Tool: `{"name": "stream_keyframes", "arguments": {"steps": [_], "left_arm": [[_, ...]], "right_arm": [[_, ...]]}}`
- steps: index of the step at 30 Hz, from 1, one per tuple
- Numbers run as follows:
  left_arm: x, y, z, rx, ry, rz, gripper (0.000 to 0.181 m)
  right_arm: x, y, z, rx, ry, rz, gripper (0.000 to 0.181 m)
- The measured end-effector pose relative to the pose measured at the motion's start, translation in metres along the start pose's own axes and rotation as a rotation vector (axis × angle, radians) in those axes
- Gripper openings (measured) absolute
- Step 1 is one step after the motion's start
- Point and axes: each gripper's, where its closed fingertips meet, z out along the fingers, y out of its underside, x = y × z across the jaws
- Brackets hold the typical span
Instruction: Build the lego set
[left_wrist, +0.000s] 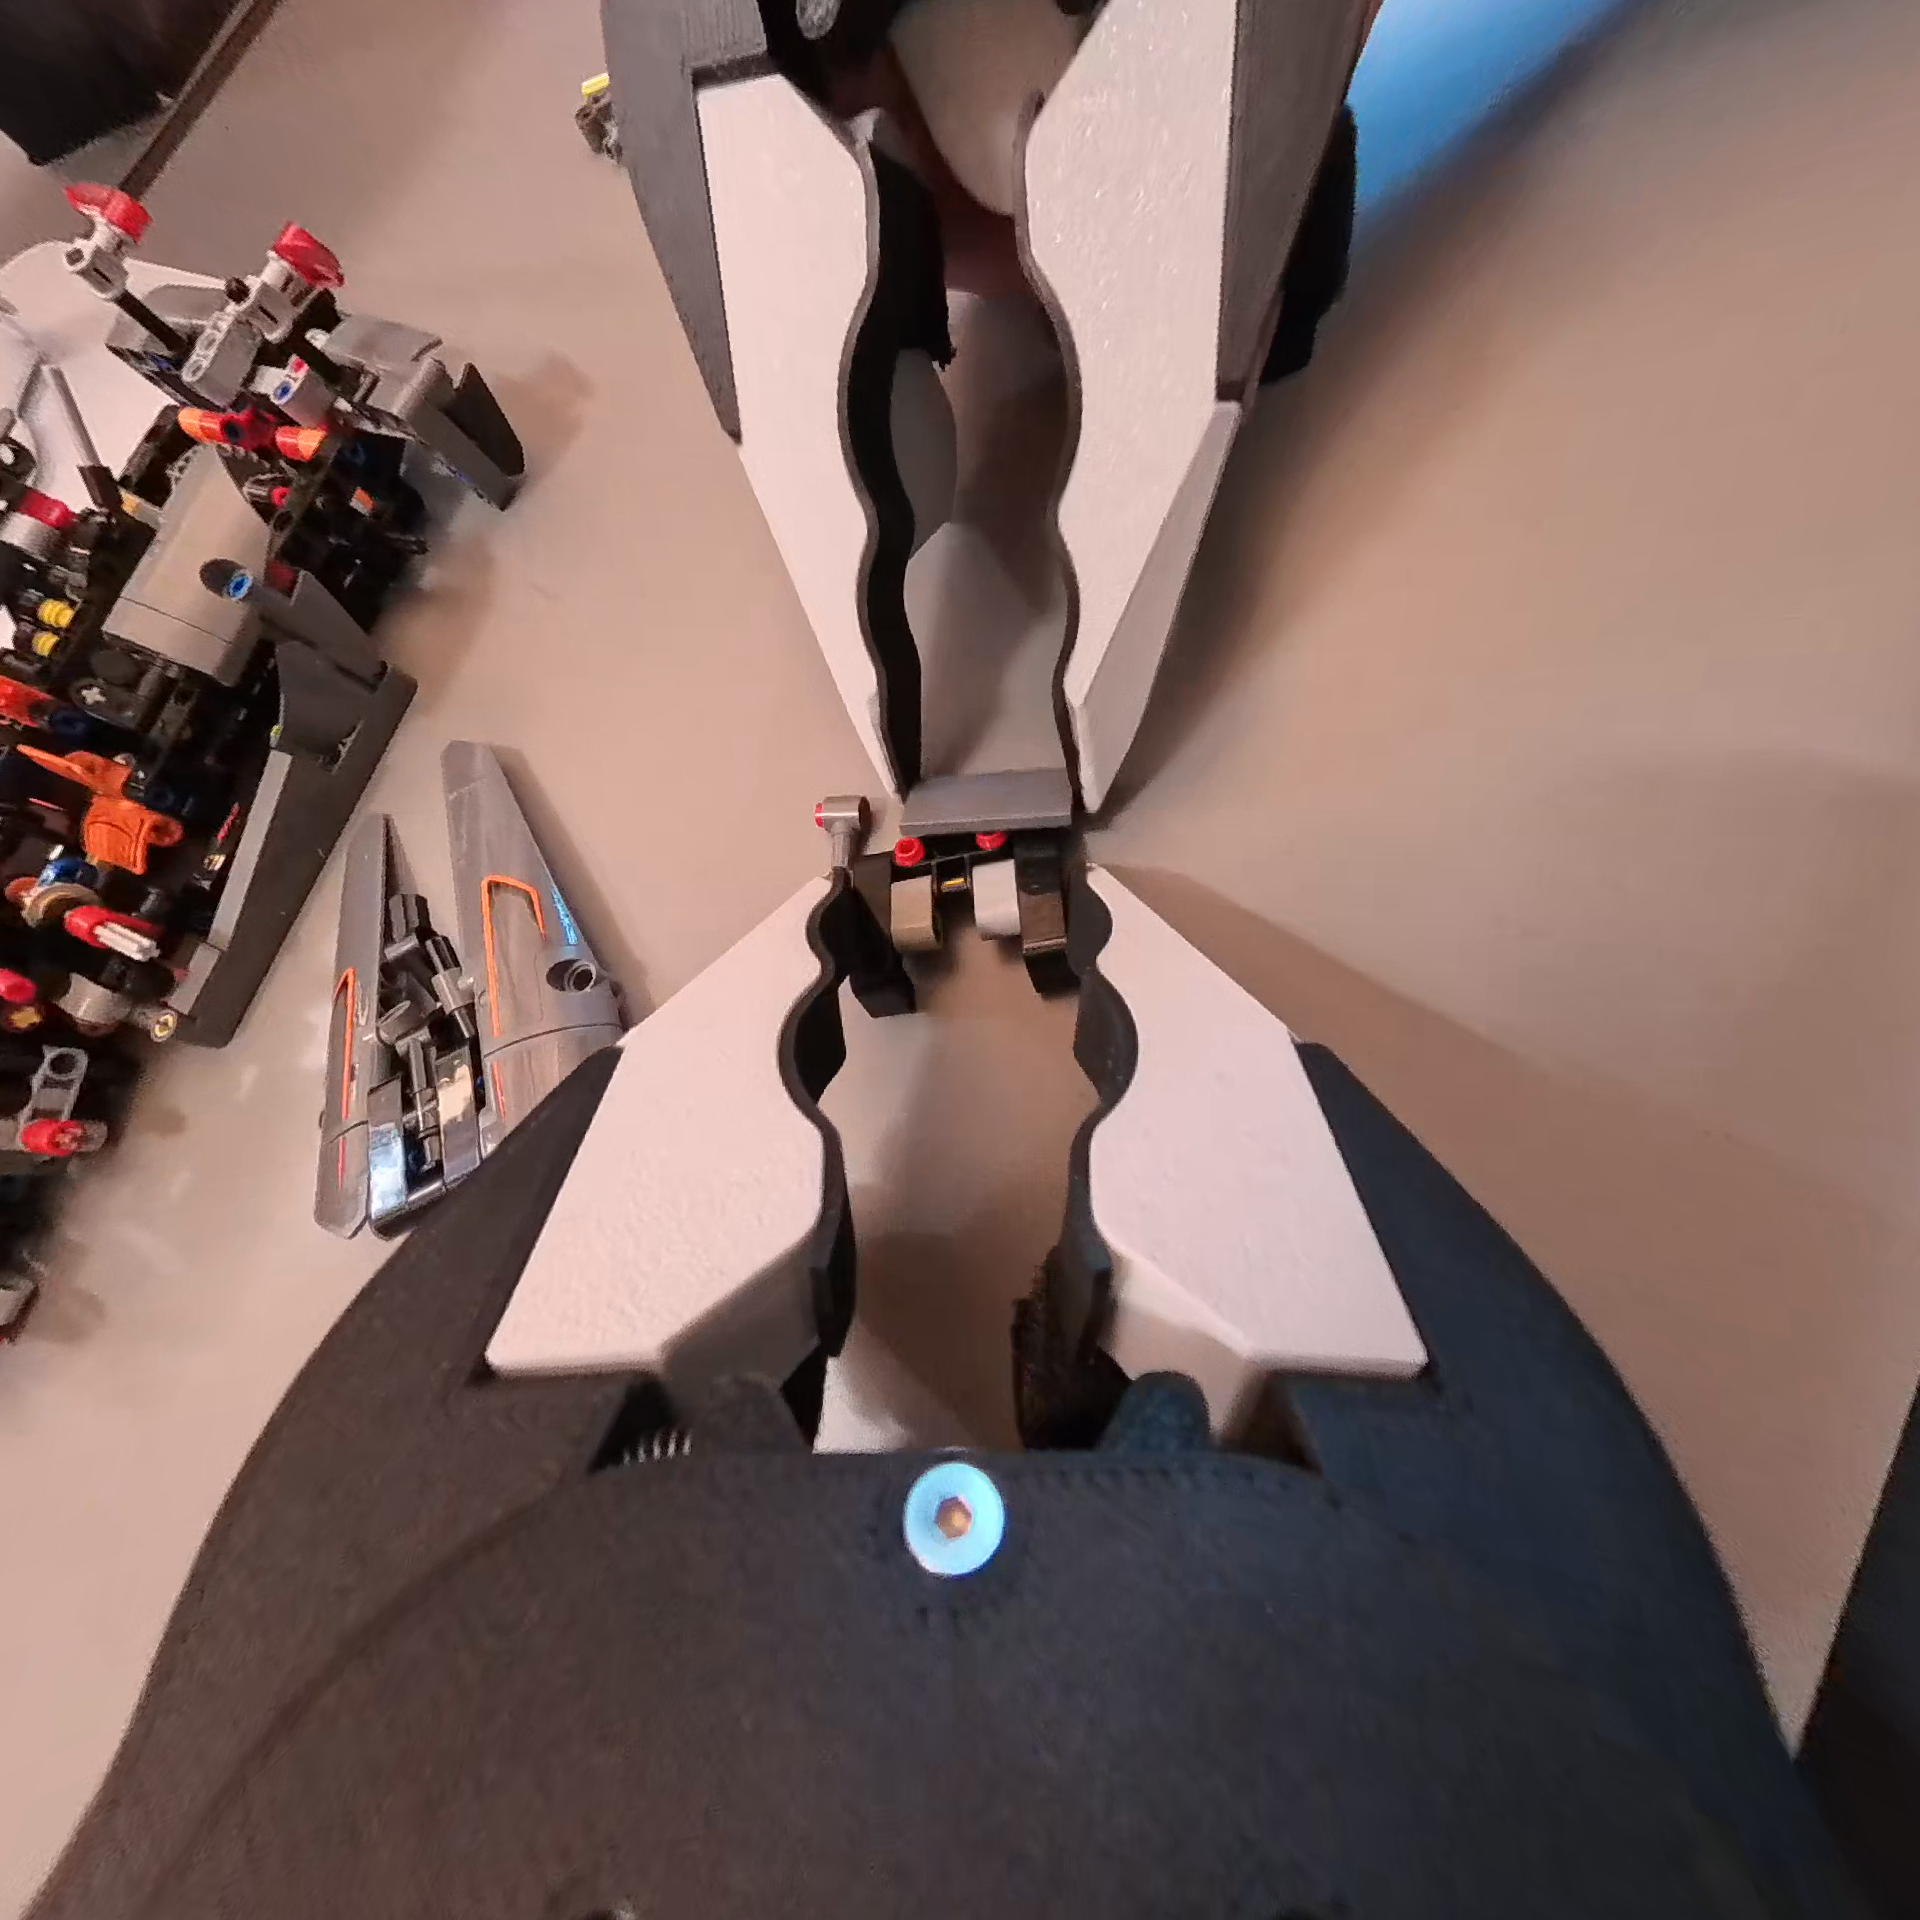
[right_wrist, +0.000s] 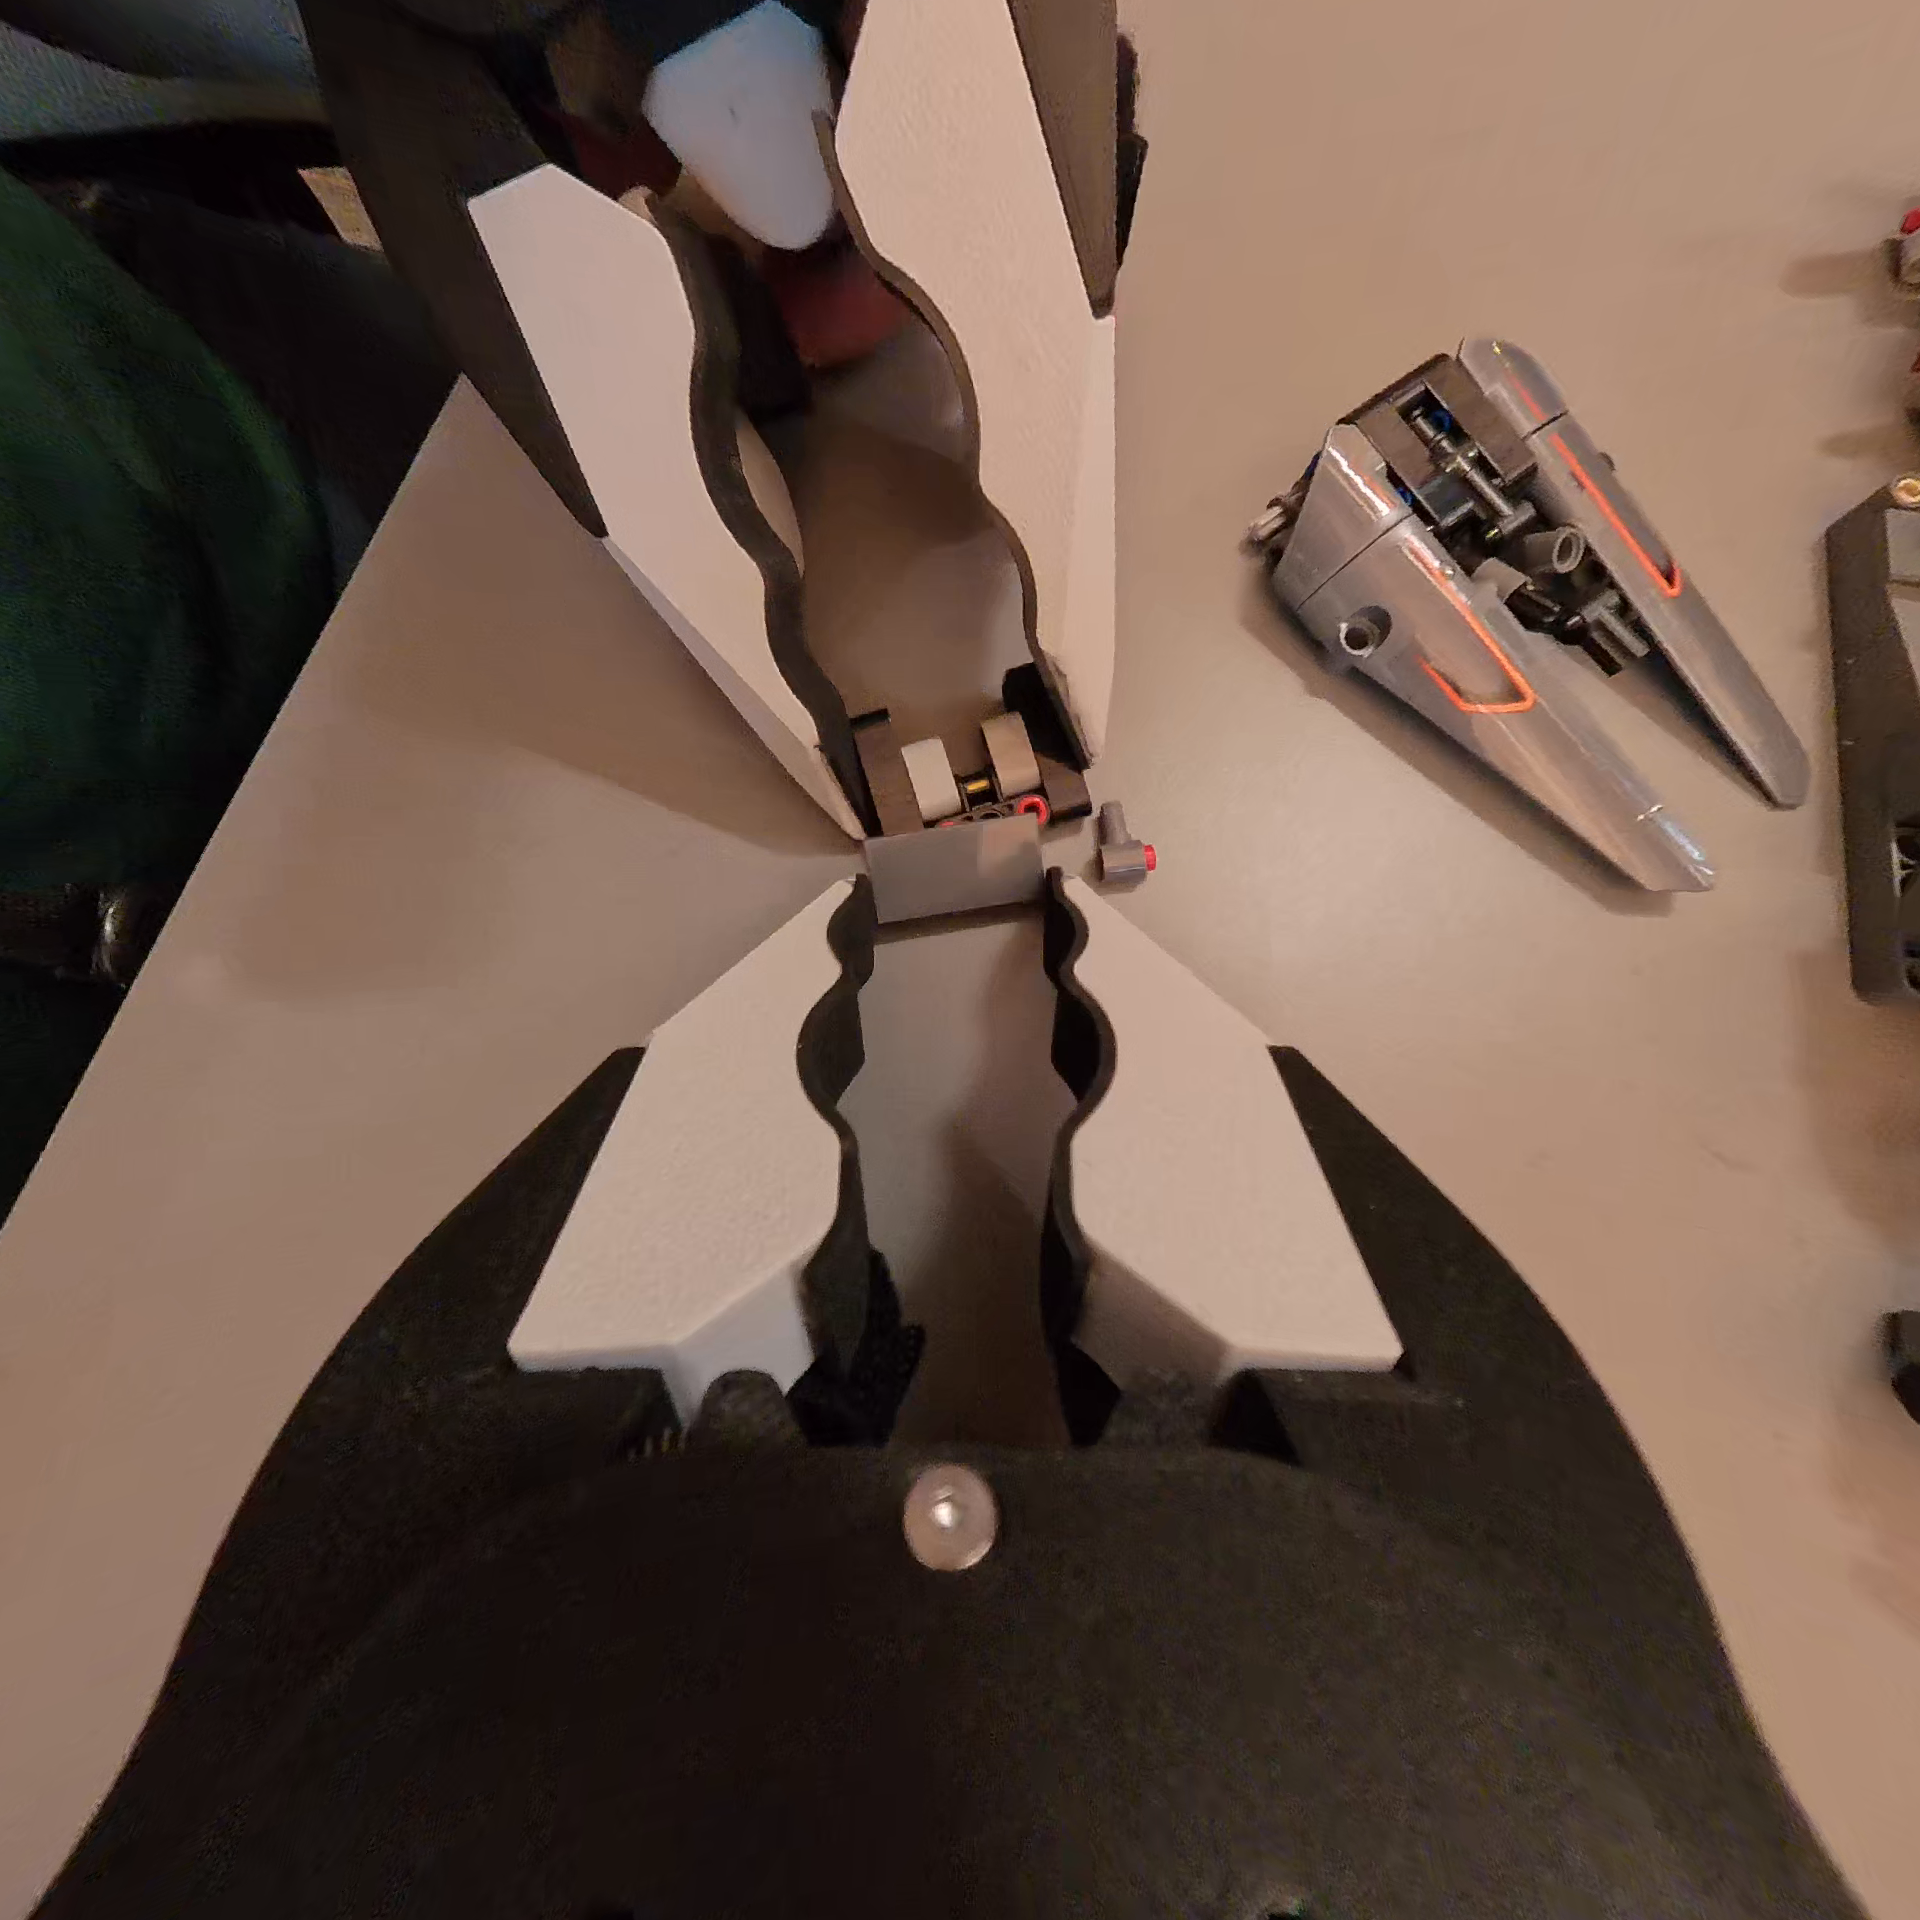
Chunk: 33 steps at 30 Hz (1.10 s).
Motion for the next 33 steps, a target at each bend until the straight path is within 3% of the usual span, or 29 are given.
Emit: {"name": "stream_keyframes", "arguments": {"steps": [12, 33], "left_arm": [[0.011, -0.006, 0.003, 0.036, 0.101, 0.087, 0.039], [0.011, -0.006, 0.003, 0.04, 0.096, 0.101, 0.039]], "right_arm": [[-0.002, 0.003, -0.004, -0.008, -0.004, -0.002, 0.03], [-0.006, 0.004, -0.002, -0.033, 0.008, -0.026, 0.034]]}}
